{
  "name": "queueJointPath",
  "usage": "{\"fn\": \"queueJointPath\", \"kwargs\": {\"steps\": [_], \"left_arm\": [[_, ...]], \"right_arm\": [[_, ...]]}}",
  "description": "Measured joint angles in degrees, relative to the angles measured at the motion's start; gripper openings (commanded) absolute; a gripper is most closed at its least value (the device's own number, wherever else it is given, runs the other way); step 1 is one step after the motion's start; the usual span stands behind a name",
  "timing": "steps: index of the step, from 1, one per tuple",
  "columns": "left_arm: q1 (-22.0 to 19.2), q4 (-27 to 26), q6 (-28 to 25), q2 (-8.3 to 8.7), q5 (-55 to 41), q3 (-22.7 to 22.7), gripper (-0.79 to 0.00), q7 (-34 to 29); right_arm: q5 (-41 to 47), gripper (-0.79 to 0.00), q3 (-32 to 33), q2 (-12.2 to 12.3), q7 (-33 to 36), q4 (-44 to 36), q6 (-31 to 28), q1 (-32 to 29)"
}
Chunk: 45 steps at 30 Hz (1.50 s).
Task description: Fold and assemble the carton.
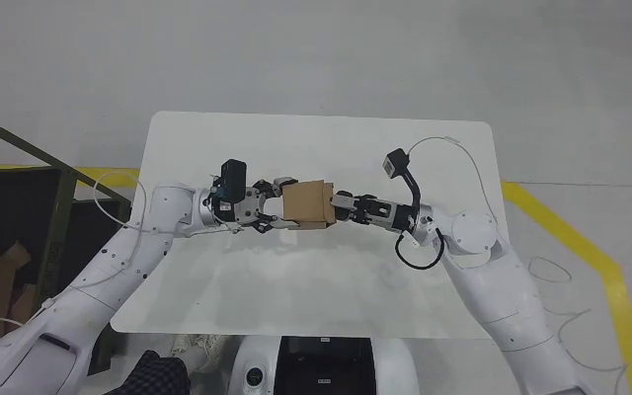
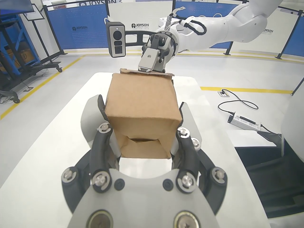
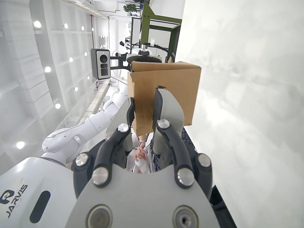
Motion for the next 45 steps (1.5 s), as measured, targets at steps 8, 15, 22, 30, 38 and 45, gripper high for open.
{"fn": "queueJointPath", "kwargs": {"steps": [8, 15, 22, 30, 38, 45], "left_arm": [[0.11, 0.01, 0.0, 0.11, -0.34, -0.07, -0.763, -0.01], [0.08, -0.25, 0.0, 0.15, -0.56, 0.07, -0.757, -0.44], [-0.04, -0.22, 0.0, 0.07, -0.71, 0.2, -0.754, -0.87], [-0.12, 0.07, 0.0, -0.1, -0.64, 0.08, -0.751, -1.25], [-0.21, 0.63, 0.0, -0.33, -0.74, 0.03, -0.751, -1.77], [-0.36, 1.04, 0.0, -0.48, -1.01, -0.11, -0.751, -1.84]], "right_arm": [[-0.76, -0.628, 0.57, 0.18, -1.31, 0.63, 0.23, -0.05], [-1.89, -0.634, 0.09, 0.21, -2.15, -0.34, 0.62, -0.06], [-4.16, -0.637, -0.7, 0.2, -3.79, -2.55, 1.69, -0.12], [-9.16, -0.616, -0.79, 0.42, -7.65, -5.92, 4.23, -1.12], [-11.21, -0.64, 0.35, 0.82, -9.69, -10.19, 5.62, -3.4], [-11.0, -0.776, 1.35, 1.13, -9.87, -12.19, 5.86, -5.06]]}}
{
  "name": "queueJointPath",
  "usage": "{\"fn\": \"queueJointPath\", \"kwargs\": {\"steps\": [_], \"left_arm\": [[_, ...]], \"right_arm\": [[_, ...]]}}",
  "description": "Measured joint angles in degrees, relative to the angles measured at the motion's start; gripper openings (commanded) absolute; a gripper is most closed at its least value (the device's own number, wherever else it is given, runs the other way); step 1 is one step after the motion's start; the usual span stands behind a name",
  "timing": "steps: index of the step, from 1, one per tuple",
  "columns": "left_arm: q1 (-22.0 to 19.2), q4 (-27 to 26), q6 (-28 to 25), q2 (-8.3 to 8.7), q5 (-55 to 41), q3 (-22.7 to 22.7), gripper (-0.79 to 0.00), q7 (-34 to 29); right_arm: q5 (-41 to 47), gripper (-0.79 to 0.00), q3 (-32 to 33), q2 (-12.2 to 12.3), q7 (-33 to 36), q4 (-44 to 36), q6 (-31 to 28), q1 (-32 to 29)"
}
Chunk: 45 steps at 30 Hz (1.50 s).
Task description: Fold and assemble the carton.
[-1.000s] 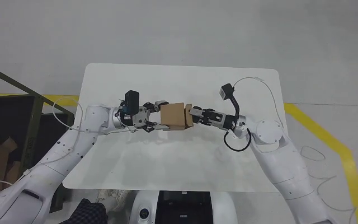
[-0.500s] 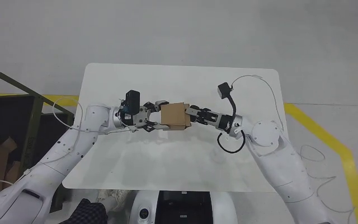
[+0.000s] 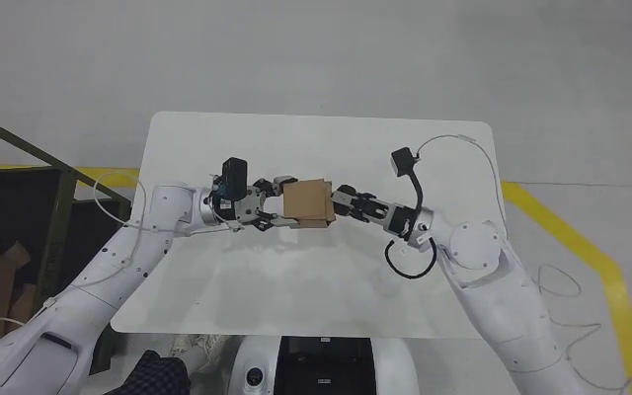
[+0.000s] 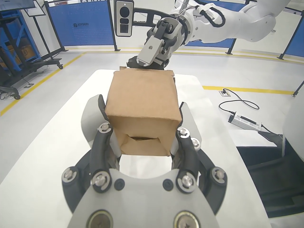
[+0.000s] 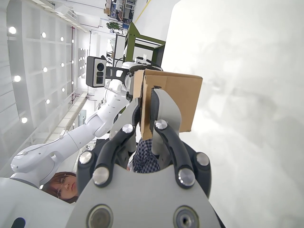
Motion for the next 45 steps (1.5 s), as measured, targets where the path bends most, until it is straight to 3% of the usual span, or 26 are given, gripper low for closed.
{"fn": "queueJointPath", "kwargs": {"steps": [23, 45], "left_arm": [[-0.1, 0.51, 0.0, -0.16, -1.21, -0.01, -0.76, -0.82], [-0.45, 1.37, 0.0, -0.42, -4.25, -0.62, -0.773, -2.56]], "right_arm": [[-1.05, -0.785, -1.49, -0.24, -2.6, -0.07, 0.38, 0.53], [0.62, -0.785, -1.46, 0.08, -0.38, -1.32, -1.03, -1.26]]}}
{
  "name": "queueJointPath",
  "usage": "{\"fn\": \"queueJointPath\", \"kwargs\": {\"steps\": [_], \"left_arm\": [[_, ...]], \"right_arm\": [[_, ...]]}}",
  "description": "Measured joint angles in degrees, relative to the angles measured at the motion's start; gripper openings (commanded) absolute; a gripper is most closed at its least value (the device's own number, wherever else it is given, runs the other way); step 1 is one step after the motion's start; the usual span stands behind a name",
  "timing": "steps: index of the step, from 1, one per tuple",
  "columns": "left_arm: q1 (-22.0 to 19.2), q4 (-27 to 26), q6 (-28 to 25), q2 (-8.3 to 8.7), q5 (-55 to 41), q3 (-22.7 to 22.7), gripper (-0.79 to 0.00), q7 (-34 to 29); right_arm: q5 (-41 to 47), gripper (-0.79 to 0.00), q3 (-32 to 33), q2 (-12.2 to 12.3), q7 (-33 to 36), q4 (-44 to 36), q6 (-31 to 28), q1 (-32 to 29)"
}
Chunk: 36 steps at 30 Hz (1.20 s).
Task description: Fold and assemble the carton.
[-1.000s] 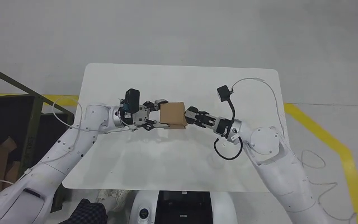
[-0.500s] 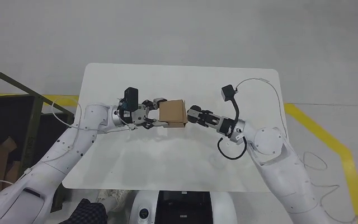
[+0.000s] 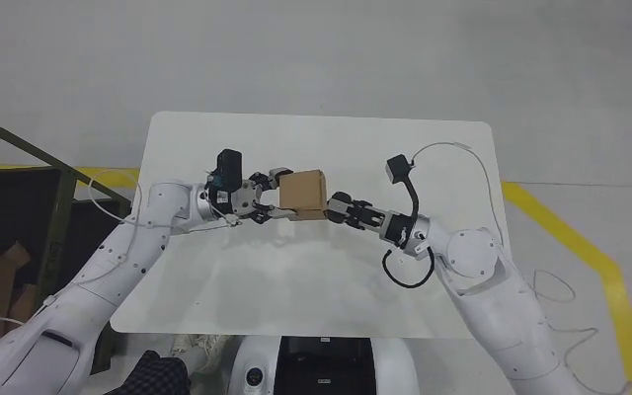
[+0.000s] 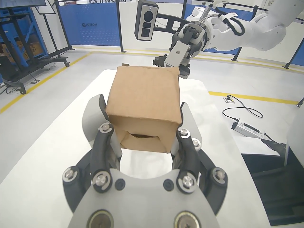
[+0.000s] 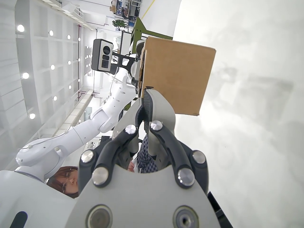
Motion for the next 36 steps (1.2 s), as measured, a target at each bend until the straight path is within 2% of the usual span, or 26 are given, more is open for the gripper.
{"fn": "queueJointPath", "kwargs": {"steps": [13, 25, 36], "left_arm": [[0.28, -0.66, 0.0, 0.03, -0.37, -0.21, -0.785, -0.67], [-0.09, -0.3, 0.0, -0.07, -1.34, 0.02, -0.785, -1.17], [-0.06, -0.42, 0.0, -0.07, -0.68, 0.57, -0.785, -1.2]], "right_arm": [[-2.15, -0.785, -1.32, -0.26, -1.38, 1.52, 1.37, 1.81], [-2.1, -0.785, 1.92, 0.34, -2.01, 0.13, 0.24, 0.03], [-2.96, -0.785, -0.05, 0.14, -1.28, -0.52, 0.21, 0.97]]}}
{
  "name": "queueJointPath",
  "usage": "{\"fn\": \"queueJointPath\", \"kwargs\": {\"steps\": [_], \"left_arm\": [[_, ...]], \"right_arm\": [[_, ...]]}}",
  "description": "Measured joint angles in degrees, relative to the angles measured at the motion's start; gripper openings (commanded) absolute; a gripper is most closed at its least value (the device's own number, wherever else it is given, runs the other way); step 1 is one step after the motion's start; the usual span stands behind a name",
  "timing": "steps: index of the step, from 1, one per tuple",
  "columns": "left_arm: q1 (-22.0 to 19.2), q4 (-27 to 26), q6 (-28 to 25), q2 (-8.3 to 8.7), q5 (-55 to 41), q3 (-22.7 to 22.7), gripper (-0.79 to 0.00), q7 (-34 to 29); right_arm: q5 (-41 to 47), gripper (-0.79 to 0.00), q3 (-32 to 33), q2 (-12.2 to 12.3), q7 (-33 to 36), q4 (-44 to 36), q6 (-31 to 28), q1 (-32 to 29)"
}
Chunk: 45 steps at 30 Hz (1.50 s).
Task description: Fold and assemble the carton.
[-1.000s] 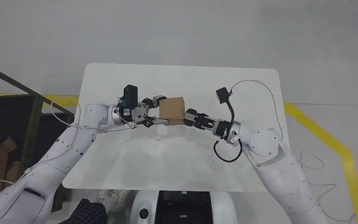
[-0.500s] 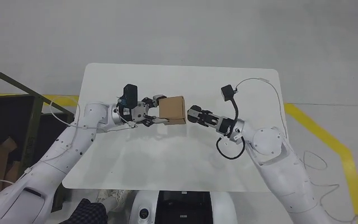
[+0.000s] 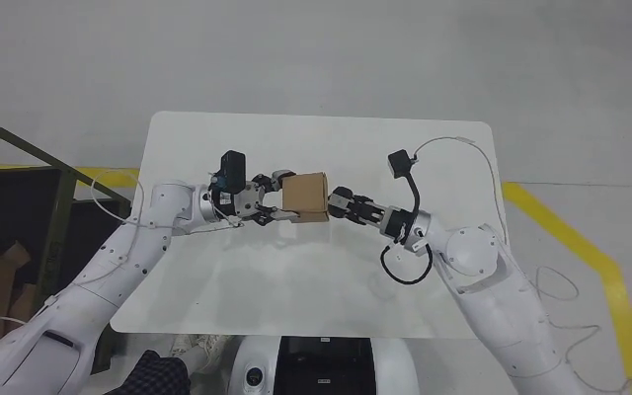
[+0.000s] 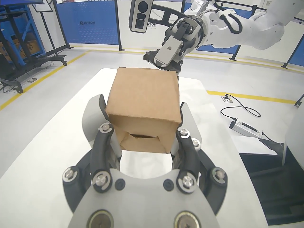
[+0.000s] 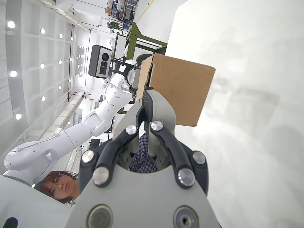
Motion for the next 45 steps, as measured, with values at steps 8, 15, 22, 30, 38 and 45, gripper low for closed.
{"fn": "queueJointPath", "kwargs": {"steps": [8, 15, 22, 30, 38, 45], "left_arm": [[-0.19, 0.03, 0.0, -0.04, -0.01, 0.29, -0.785, 0.39], [-0.37, 0.62, 0.0, -0.01, -0.58, 0.25, -0.785, 0.62], [-0.21, 1.97, 0.0, -0.08, -1.41, 0.67, -0.785, 0.01], [-1.25, 5.93, 0.7, -1.58, 1.33, 3.73, -0.785, -1.14], [-3.39, 10.77, 2.99, -4.03, 7.98, 7.97, -0.767, 2.06], [-5.07, 16.18, 4.44, -5.87, 12.58, 10.95, -0.751, 5.62]], "right_arm": [[-0.39, -0.785, -1.7, -0.26, 0.27, 0.51, 0.55, 0.92], [0.51, -0.785, 0.29, -0.03, -1.1, 0.99, -0.13, 0.18], [-0.08, -0.785, 5.9, 0.88, -3.37, -0.12, -3.16, -3.44], [-1.46, -0.785, 9.35, 1.53, -4.63, -1.98, -10.16, -7.2], [-1.32, -0.785, 11.42, 1.93, -5.18, -2.79, -12.31, -9.95], [-0.56, -0.785, 12.04, 2.11, -5.04, -2.71, -13.26, -11.05]]}}
